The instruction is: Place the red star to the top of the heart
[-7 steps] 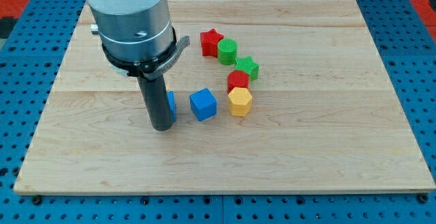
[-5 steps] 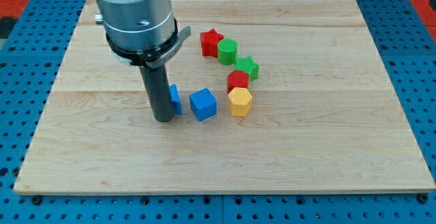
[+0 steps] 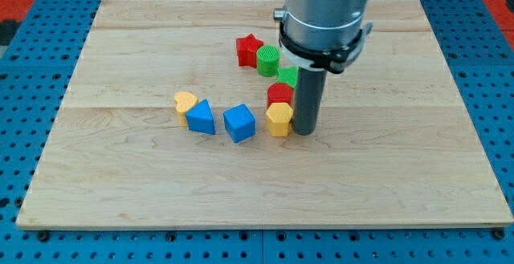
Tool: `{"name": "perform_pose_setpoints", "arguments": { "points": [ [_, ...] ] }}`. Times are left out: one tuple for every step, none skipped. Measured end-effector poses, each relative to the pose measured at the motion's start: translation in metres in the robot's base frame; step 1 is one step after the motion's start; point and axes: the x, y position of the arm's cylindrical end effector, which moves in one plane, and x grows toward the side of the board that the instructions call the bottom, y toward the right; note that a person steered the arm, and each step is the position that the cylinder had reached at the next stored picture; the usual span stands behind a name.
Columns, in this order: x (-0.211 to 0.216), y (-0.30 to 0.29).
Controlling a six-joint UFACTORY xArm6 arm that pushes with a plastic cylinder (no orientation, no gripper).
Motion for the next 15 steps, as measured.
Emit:
{"name": "perform_pose_setpoints", "arguments": {
  "points": [
    [-0.011, -0.021],
    [-0.011, -0.022],
    [-0.011, -0.017],
    [-0.025, -0.007],
    [-0.043, -0.007],
    [-0.061, -0.007],
    [-0.069, -0.005],
    [-0.088, -0.005],
    [-0.096, 0.005],
    [-0.107, 0.025],
    [-0.132, 0.025],
    [-0.142, 0.002],
    [-0.141, -0.03],
    [-0.143, -0.03],
    [-0.185, -0.034]
  ]
}}
